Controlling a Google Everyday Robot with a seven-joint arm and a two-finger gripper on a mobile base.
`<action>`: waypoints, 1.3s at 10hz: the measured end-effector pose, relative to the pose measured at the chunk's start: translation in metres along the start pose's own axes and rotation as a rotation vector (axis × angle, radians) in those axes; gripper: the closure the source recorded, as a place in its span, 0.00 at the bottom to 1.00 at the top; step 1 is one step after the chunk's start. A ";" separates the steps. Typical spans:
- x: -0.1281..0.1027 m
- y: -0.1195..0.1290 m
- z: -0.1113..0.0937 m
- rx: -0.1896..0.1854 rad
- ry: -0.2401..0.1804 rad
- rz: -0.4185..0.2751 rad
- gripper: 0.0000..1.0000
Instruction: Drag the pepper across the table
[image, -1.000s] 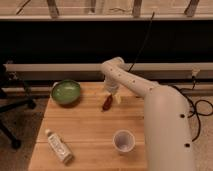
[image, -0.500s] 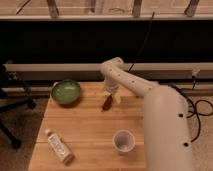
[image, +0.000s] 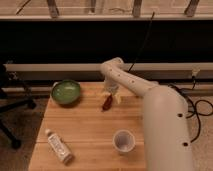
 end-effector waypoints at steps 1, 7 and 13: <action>0.001 0.000 0.002 -0.003 -0.011 -0.001 0.20; 0.008 0.006 0.020 -0.028 -0.064 0.001 0.67; 0.011 0.015 0.018 -0.028 -0.060 -0.002 1.00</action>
